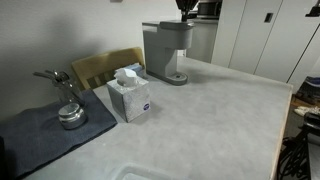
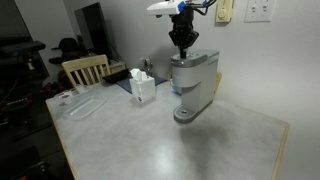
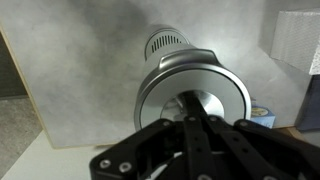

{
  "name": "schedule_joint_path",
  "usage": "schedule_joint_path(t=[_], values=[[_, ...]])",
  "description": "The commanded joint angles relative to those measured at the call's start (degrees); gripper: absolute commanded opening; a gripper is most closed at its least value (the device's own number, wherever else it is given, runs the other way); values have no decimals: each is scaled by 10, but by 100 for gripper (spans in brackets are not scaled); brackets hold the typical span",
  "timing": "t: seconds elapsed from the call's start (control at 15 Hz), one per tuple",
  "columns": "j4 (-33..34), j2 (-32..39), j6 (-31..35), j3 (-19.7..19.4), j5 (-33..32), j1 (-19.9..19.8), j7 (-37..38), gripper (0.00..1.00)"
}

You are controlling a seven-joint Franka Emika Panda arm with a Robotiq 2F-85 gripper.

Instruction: Press the button on the top of the coffee maker

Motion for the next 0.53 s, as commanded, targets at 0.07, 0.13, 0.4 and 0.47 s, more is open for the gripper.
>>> schedule_joint_path(t=[0.07, 0.13, 0.4, 0.47], values=[[-4, 5, 5, -2, -18, 2, -7, 0], [1, 5, 3, -3, -22, 3, -5, 0], [17, 4, 1, -4, -42, 7, -8, 0], [21, 4, 0, -4, -48, 8, -8, 0]])
